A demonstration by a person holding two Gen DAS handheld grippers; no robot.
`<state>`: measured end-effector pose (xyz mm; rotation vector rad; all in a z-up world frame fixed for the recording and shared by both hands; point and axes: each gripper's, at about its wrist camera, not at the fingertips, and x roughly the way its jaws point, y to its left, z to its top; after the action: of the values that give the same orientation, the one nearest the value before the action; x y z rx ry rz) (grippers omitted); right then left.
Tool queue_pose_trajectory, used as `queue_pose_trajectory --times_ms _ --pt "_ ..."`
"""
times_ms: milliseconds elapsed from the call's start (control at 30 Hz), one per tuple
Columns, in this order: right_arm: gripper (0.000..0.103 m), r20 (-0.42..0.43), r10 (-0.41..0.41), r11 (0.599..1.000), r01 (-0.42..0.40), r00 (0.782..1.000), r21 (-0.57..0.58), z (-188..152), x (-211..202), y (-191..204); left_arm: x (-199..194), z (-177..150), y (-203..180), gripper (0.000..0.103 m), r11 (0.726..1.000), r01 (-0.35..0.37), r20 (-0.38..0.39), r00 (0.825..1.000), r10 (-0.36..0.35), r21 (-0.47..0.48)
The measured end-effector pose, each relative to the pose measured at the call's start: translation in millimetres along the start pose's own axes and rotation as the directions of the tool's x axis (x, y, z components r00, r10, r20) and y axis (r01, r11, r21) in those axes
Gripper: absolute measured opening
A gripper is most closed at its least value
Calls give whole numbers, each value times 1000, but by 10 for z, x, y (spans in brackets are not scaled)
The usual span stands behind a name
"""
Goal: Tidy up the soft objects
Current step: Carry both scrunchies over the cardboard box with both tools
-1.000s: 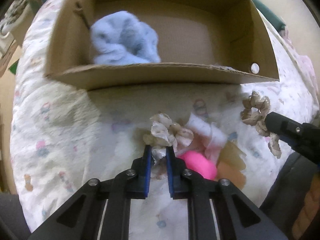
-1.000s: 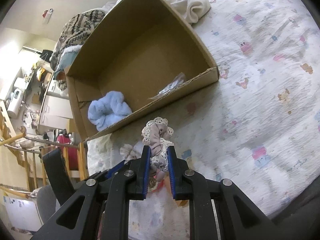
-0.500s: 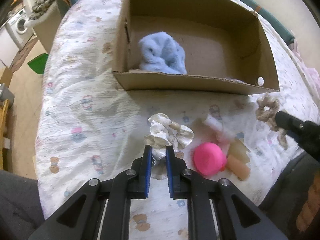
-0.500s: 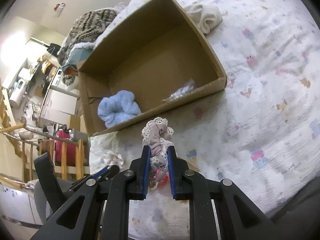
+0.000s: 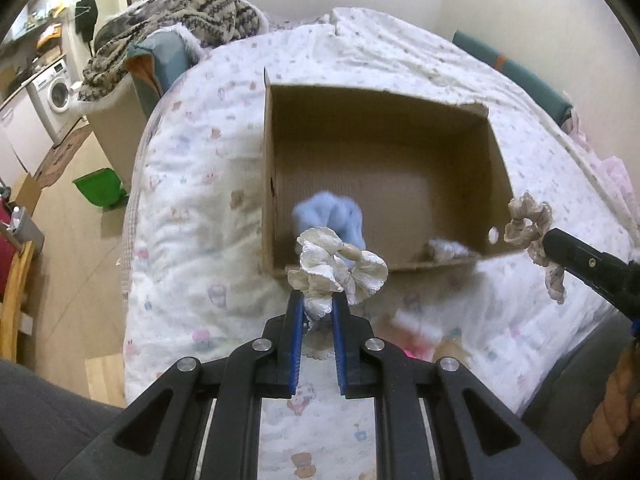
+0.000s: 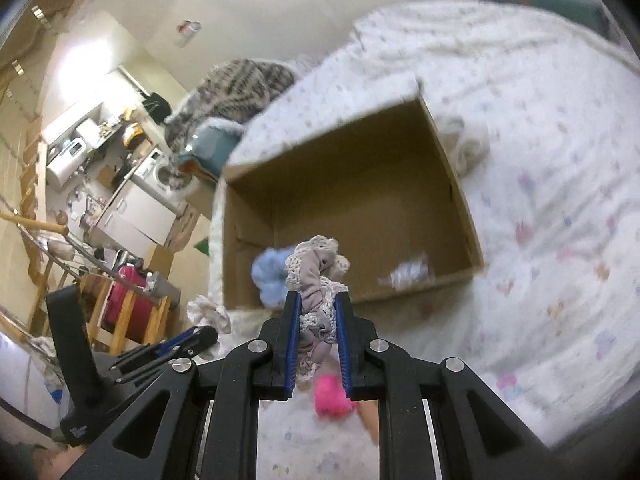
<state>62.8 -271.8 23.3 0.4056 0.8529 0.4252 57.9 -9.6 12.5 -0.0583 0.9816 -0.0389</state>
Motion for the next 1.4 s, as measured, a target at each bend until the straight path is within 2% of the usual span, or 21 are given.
queue_pose_trajectory --times_ms 300,667,900,1100,1400 --pt "19 9 -22 999 22 1000 -27 228 65 69 -48 361 -38 13 1000 11 57 998 -12 20" --pt "19 1 -114 992 114 993 -61 587 430 -120 278 728 -195 13 998 1 103 995 -8 68" --pt "19 -48 -147 987 144 988 -69 468 713 -242 610 672 -114 13 999 23 57 998 -25 31" --pt "19 -81 -158 986 152 984 -71 406 855 -301 726 663 -138 13 999 27 57 998 -28 25" --pt "19 -127 -161 985 152 979 -79 363 980 -301 791 617 -230 13 996 63 52 996 -67 69"
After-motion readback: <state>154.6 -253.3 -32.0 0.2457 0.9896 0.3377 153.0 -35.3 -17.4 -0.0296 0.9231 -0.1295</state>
